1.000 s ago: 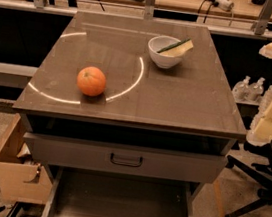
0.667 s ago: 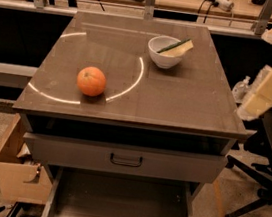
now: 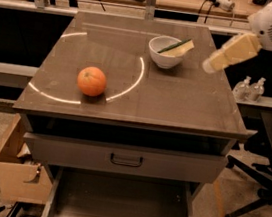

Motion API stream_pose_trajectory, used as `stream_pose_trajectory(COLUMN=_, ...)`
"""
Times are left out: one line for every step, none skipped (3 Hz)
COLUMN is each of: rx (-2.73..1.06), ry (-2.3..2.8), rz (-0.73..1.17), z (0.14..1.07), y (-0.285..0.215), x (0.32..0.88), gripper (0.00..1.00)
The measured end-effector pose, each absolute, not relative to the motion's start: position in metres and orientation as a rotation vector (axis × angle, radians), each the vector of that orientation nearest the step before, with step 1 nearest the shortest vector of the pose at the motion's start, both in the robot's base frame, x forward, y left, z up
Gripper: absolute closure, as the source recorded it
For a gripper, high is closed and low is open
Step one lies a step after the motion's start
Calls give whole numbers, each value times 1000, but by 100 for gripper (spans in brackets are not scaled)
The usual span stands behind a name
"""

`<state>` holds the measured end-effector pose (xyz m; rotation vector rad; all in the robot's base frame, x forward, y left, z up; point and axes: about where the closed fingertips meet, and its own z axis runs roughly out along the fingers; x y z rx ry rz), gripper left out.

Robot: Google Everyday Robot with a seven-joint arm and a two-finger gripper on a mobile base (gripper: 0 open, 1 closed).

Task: Pick sponge from white bowl and place on counter

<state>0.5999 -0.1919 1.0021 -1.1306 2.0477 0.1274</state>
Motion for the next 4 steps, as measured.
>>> stream_pose_trajectory(rx=-983, ry=1979, rz=300, z=993, y=-164, x=638, gripper=0)
stream_pose_trajectory(rx=-866, ry=1931, rz=450, z=980, y=-140, x=668, gripper=0)
stream_pose_trajectory(rx=-867, ry=1931, rz=450, z=980, y=-140, x=668, gripper=0)
stream_pose_trajectory(rx=-898, ry=1915, rz=485, z=965, y=-136, x=689, gripper=0)
